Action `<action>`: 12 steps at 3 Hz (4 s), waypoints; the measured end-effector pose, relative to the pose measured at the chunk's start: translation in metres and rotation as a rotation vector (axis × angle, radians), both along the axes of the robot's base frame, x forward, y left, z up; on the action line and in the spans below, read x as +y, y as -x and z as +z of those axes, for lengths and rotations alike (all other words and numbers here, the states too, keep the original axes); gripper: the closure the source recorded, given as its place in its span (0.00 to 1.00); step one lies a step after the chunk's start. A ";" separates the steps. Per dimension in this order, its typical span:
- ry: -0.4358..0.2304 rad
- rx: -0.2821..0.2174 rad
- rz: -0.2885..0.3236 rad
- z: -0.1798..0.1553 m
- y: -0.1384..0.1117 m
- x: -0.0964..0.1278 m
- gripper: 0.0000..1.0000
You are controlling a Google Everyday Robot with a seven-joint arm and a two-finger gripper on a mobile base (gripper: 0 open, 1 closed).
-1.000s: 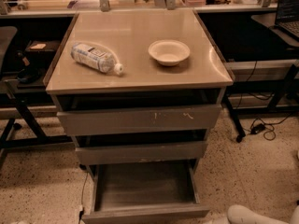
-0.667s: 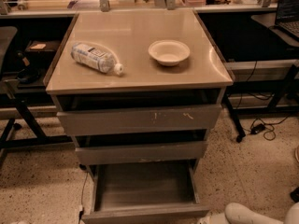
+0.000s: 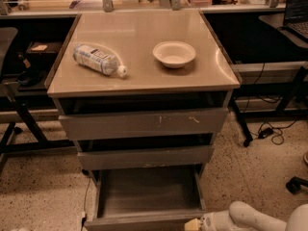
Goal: Close bottom drawer
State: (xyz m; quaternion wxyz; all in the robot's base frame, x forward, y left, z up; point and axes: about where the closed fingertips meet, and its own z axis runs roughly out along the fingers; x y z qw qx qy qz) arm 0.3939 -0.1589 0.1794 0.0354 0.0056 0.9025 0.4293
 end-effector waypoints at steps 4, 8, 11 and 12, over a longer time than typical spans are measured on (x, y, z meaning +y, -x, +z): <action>-0.024 -0.074 -0.164 -0.016 -0.066 -0.004 1.00; -0.063 -0.214 -0.348 0.010 -0.175 -0.015 1.00; -0.020 -0.267 -0.343 0.015 -0.225 -0.017 1.00; 0.003 -0.289 -0.346 0.008 -0.231 -0.012 1.00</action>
Offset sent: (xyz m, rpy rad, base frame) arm 0.0541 -0.0128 -0.0051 -0.0417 -0.0591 -0.0724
